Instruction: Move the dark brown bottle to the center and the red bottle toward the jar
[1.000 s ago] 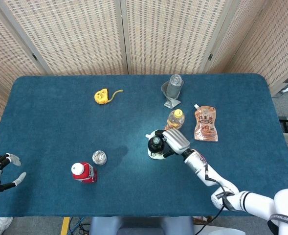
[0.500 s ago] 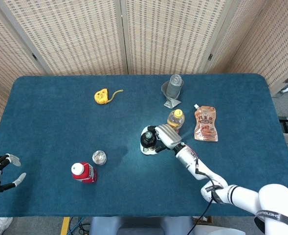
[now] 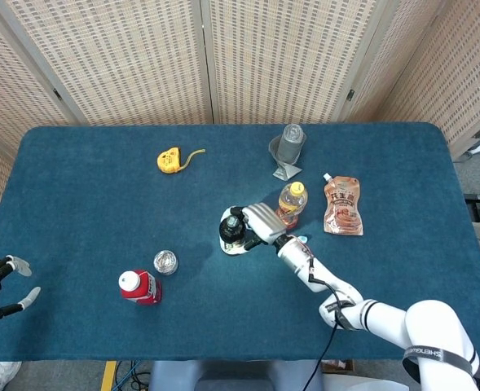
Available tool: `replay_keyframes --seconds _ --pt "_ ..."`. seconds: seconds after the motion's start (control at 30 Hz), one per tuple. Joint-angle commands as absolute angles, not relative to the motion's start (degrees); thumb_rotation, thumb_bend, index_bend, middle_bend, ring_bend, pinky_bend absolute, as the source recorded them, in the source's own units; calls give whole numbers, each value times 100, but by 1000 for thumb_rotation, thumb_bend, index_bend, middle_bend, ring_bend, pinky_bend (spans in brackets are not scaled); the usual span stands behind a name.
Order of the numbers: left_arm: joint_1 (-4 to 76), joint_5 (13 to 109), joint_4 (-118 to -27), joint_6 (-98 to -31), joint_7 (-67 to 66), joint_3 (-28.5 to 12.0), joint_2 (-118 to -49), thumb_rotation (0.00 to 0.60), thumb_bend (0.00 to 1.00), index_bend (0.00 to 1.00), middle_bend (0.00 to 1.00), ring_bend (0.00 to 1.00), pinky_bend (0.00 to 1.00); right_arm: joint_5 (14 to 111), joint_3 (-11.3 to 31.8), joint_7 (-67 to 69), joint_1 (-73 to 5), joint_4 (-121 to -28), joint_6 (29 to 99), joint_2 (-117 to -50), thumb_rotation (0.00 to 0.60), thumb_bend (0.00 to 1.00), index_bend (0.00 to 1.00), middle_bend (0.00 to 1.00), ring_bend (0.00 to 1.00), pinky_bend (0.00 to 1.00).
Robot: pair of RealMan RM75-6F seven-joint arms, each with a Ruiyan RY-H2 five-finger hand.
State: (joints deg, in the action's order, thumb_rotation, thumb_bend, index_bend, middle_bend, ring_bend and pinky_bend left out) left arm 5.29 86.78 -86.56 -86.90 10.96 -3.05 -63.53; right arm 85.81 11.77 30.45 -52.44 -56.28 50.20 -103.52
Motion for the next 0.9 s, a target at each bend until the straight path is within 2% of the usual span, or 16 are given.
replay_keyframes --seconds 0.03,0.17,0.3,0.4,0.53,0.73,0.9 --pt "526 8683 -8653 -8696 1109 -304 -6350 600 201 512 425 391 593 8582 1133 3103 -5306 -5462 4997 -10458 600 8 542 595 538 583" --pt "527 8699 -8644 -8701 1114 -303 -6346 600 201 513 425 391 593 8597 1059 3212 -5335 -5345 4964 -10489 600 9 542 581 538 583" --pt "530 8705 -8642 -8697 1098 -301 -6349 600 201 513 425 391 593 8656 994 3378 -5377 -5371 4951 -10421 600 4 522 476 492 583" --pt "528 8704 -8654 -8700 1084 -303 -6347 600 201 513 425 391 593 8697 944 3456 -5403 -5484 4931 -10314 600 0 388 368 404 565" --pt "526 8720 -8653 -8699 1051 -289 -6358 600 201 512 425 391 593 8735 914 3411 -5420 -5686 4980 -10159 600 0 200 238 299 477" --pt "527 8724 -8638 -8688 1010 -279 -6379 600 201 512 425 391 593 8659 935 3108 -5381 -6028 5042 -9927 600 0 83 139 216 408" --pt "533 8723 -8636 -8676 965 -279 -6393 600 201 513 425 391 593 8519 950 2598 -5243 -6500 5151 -9651 600 0 63 125 203 390"
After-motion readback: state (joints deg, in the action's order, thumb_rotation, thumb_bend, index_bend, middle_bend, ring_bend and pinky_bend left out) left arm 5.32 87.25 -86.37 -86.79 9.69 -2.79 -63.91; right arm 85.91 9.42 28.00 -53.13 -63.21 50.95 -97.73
